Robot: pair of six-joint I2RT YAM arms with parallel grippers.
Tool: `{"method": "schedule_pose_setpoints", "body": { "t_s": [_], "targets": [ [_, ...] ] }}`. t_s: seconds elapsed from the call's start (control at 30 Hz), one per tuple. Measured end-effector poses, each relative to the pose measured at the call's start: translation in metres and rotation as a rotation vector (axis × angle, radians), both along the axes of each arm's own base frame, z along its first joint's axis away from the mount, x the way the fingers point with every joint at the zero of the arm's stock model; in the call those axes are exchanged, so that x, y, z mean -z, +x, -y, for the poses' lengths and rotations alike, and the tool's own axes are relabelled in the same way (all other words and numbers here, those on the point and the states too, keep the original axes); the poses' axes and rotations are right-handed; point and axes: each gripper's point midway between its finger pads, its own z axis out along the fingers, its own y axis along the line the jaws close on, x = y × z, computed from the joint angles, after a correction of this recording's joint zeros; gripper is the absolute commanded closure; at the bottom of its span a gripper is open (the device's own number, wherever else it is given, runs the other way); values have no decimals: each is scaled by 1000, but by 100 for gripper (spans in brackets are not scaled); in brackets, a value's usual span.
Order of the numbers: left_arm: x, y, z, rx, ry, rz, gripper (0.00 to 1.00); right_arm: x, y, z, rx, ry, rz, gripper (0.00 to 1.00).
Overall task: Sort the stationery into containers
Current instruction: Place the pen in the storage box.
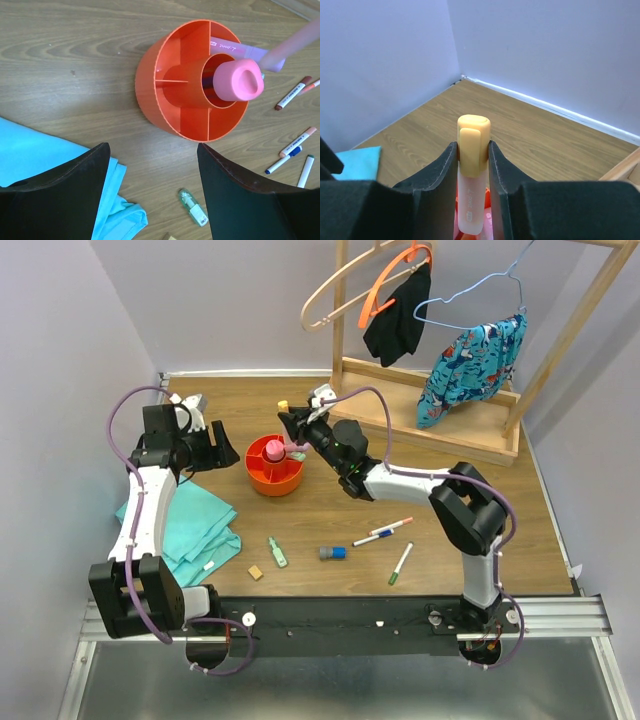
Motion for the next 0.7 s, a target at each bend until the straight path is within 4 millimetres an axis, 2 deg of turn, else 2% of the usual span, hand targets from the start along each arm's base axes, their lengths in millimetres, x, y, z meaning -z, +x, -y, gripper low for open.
{"method": "schedule_pose_setpoints", "body": {
  "t_s": [0.13,0.3,0.7],
  "targets": [
    [10,4,4,16,-29,-35,20,17,17,5,25,25,3,99],
    [7,13,3,18,-30,-30,20,35,30,10,42,44,-17,99],
    [6,14,3,21,-26,-23,20,45,22,3,-21,98,-41,99]
  ]
}}
